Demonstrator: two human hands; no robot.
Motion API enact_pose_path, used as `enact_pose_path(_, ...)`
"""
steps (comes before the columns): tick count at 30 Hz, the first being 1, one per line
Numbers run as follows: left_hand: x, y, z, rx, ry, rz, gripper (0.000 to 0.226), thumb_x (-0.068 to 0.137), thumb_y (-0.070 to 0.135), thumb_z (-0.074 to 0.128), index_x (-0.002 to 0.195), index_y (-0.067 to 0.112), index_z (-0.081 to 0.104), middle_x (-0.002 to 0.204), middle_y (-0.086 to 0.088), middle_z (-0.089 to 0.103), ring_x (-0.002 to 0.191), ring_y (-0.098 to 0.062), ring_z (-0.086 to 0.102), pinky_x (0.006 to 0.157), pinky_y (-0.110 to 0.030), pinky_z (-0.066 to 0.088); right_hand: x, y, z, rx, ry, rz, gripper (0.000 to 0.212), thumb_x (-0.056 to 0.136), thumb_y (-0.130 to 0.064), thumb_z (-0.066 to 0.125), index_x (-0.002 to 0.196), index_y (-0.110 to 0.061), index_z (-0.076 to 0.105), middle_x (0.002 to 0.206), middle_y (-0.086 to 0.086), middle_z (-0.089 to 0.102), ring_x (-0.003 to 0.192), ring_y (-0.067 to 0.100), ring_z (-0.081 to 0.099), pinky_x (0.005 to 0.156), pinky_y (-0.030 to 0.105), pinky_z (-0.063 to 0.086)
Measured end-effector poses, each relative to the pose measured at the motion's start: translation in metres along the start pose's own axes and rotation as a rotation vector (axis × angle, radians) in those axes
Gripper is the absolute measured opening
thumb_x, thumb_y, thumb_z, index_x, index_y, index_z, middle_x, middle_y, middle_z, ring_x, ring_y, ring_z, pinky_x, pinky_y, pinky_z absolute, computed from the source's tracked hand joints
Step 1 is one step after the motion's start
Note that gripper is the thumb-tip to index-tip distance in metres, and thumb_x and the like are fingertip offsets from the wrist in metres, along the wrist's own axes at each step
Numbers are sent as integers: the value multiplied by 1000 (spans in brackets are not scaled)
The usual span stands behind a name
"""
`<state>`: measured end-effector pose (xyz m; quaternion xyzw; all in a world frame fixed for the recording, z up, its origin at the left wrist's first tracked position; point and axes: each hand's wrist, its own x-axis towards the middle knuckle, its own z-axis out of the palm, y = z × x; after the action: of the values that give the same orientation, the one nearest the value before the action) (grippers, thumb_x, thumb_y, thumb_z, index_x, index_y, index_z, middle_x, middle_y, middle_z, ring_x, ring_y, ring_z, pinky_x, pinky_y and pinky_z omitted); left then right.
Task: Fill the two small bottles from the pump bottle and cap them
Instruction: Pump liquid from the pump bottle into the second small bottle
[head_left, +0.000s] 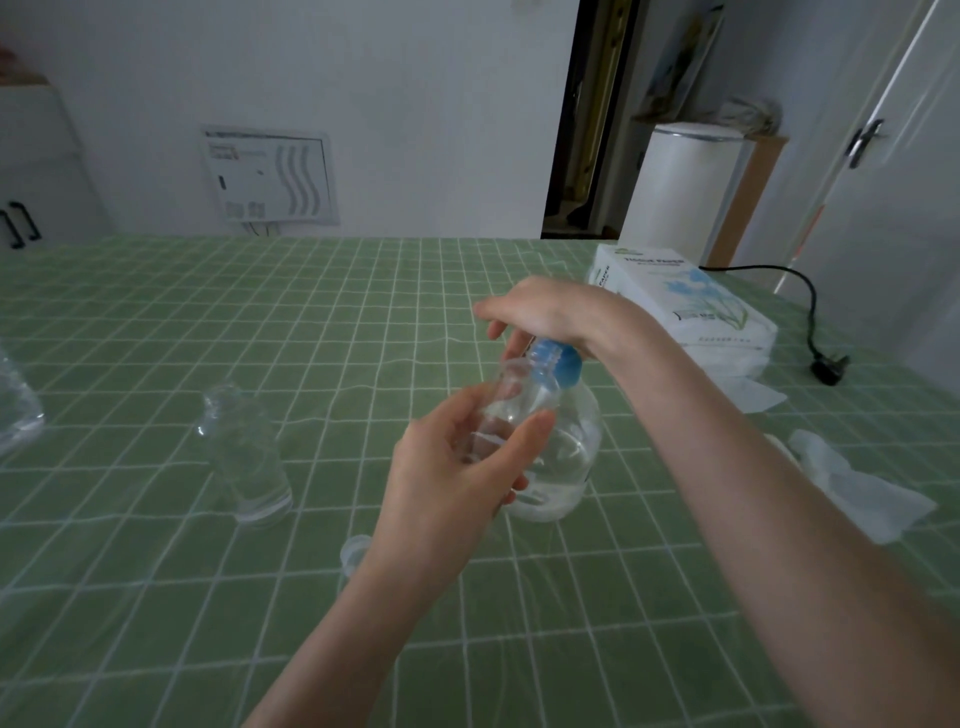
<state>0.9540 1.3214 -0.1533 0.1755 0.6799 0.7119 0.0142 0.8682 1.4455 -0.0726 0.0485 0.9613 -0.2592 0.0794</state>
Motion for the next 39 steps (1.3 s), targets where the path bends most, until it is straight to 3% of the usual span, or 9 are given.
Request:
enact_pose_path(3,0,1,0,2,-2,3,34,63,46,66,93,30,67,64,6,68,54,-9,63,50,-20,50,0,-1,-1,-20,13,-6,41,97,-40,42,116,-11,64,120,12,64,109,28,57,75,34,37)
enact_pose_path(6,1,2,0,-3,-4,11,36,63,46,66,95,30,67,64,7,68,54,-10,63,49,-19,49,-2,-5,-6,-36,22,-18,44,96,-42,44,118,-8,63,117,11,65,103,25,57,58,28,34)
enact_pose_path(12,2,4,0,-6,-6,37,31,62,48,66,91,36,66,68,6,70,53,-9,63,50,-18,50,-7,-9,-11,-57,0,-13,46,97,-46,41,118,-11,63,111,5,63,92,21,51,51,27,28)
enact_pose_path(18,0,4,0,-5,-6,25,31,61,47,66,90,36,66,68,7,70,53,-8,64,50,-18,51,-6,-7,-6,-55,-14,-2,44,99,-43,39,117,-11,64,114,6,61,94,22,50,55,27,31)
enact_pose_path(23,-1,2,-1,11,-14,10,36,62,47,66,95,32,66,68,7,70,56,-9,64,54,-21,53,-3,-2,0,-14,-28,9,41,98,-41,40,111,-11,65,121,11,61,102,26,57,80,34,39)
enact_pose_path(28,-1,2,-1,17,-16,12,39,60,50,66,93,31,67,68,7,70,55,-9,64,53,-20,53,-6,-3,0,-24,5,-10,44,99,-41,38,116,-10,63,122,12,62,102,26,54,77,33,34)
enact_pose_path(33,0,6,-1,-3,-5,26,30,61,46,66,89,35,66,68,7,71,53,-8,63,51,-18,51,-9,-9,-9,-52,25,-17,48,98,-44,39,127,-11,58,128,9,60,101,24,51,52,25,27)
enact_pose_path(39,0,7,-1,-6,-6,31,32,61,49,66,89,35,66,71,6,71,53,-8,64,47,-14,46,-13,-9,-10,-12,13,-4,49,99,-47,37,126,-11,57,127,7,59,93,19,46,51,25,26)
